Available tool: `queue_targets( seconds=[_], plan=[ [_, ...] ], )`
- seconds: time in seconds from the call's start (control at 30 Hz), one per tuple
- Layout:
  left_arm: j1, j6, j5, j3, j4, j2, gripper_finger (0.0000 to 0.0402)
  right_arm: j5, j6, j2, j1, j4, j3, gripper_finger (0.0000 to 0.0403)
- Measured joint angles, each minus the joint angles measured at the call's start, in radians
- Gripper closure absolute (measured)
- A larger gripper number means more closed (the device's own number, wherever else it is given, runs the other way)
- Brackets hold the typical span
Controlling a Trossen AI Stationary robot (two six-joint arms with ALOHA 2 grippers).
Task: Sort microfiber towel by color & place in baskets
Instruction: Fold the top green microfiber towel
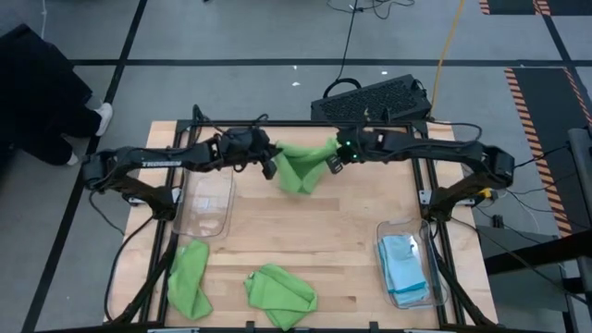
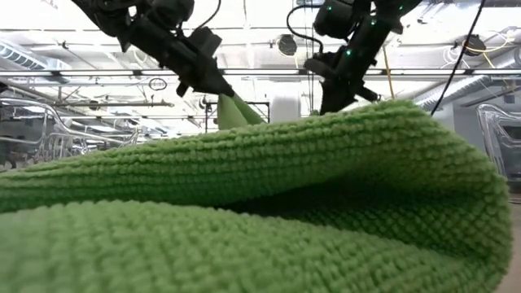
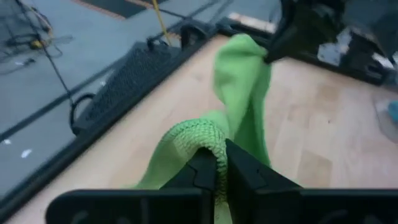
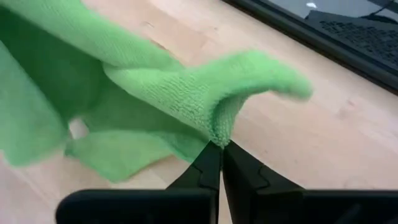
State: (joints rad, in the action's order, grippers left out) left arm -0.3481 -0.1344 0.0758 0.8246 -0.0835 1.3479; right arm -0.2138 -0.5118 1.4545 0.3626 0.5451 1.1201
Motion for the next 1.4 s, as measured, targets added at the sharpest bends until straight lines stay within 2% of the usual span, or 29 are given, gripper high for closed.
queue_targets(
  seconds=[0.17,0.3,0.47,0.57,0.67,0.77,0.87,1.07,1.17,1.27,1.4],
  plan=[
    [-0.004,0.002,0.004,0.000,0.010,-0.041,0.0388,0.009,0.000,-0.068,0.004,0.013,-0.003,0.0399],
    [0.001,-0.043,-0.033,0.000,0.015,-0.103,0.0395,0.118,-0.052,-0.152,0.001,0.004,-0.003,0.0399],
    [0.024,-0.137,-0.067,0.001,0.002,-0.244,0.0379,0.243,-0.138,-0.281,-0.023,-0.024,-0.003,0.0399],
    [0.030,-0.135,-0.041,0.002,0.009,-0.314,0.0386,0.243,-0.140,-0.333,-0.045,-0.049,-0.002,0.0399],
    [0.020,-0.117,0.027,0.004,0.077,-0.326,0.0396,0.207,-0.089,-0.343,-0.041,-0.031,-0.001,0.0399],
    [-0.004,-0.124,0.084,0.002,0.192,-0.273,0.0387,0.161,-0.078,-0.326,-0.012,-0.017,-0.046,0.0399],
    [-0.021,-0.156,0.081,0.000,0.265,-0.171,0.0372,0.160,-0.097,-0.296,0.023,-0.028,-0.136,0.0399],
    [-0.023,-0.168,0.078,0.002,0.200,0.067,0.0365,0.159,-0.213,-0.214,0.085,-0.172,-0.377,0.0399],
    [-0.024,-0.186,0.040,0.001,0.203,0.149,0.0364,0.154,-0.288,-0.177,0.112,-0.168,-0.449,0.0395],
    [-0.024,-0.171,0.029,0.001,0.249,0.185,0.0354,0.167,-0.289,-0.154,0.130,-0.152,-0.481,0.0372],
    [-0.033,-0.100,0.060,0.001,0.296,0.165,0.0309,0.198,-0.250,-0.154,0.141,-0.159,-0.481,0.0312]
  ],
)
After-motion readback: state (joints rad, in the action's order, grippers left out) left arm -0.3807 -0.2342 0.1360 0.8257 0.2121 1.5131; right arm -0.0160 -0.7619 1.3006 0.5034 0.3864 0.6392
